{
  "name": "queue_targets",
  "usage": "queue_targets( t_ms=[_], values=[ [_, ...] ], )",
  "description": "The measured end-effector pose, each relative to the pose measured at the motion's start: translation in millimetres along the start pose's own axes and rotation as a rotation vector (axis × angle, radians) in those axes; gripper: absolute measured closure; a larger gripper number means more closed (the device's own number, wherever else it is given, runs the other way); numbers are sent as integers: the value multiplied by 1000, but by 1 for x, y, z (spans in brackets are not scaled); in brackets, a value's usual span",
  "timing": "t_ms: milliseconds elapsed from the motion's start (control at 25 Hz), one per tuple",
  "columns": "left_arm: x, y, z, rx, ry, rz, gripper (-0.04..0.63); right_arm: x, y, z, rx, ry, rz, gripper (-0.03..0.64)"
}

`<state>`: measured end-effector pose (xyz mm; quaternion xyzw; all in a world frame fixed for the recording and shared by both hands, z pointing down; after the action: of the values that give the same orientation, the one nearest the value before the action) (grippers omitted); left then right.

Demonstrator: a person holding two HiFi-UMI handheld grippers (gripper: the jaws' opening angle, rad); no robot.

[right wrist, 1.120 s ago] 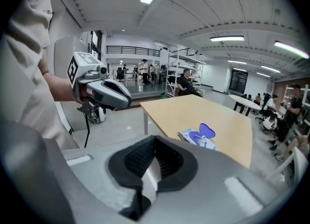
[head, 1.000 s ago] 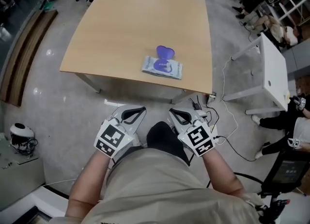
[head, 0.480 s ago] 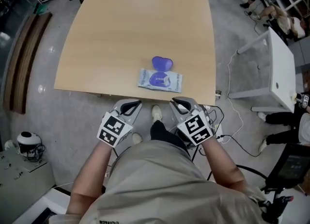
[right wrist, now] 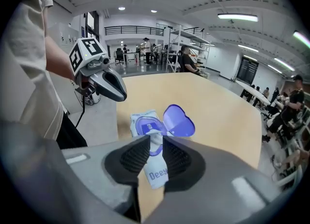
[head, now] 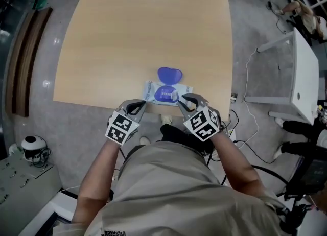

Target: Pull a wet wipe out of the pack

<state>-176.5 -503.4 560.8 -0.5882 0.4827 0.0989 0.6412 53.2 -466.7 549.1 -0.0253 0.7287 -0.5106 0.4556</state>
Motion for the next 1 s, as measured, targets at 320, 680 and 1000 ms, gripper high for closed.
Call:
queue_targets(
  t_ms=[320,680,1000],
  values=[
    [-20,-41,-23,-1,38,-113,591,-11,-41,25,79,33,-50,511],
    [-32,-65,-33,-20,73,-186,591,-8,-70,33,197,98,-76,500],
    [-38,-77,-36,-32,83,-231,591,-9,-74,28,195,153,-81,520]
  ],
)
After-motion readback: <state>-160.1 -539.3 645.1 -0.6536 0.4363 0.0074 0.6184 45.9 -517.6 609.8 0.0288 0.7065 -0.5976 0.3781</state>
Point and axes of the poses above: the fingertips, and each gripper's own axes: y backward along the fingers, z to its right, x out of its top, the point moved 9 cm from there along y, backward along the fingers, and after that the axes turned 1 degree about y, right-handed, at the moved point
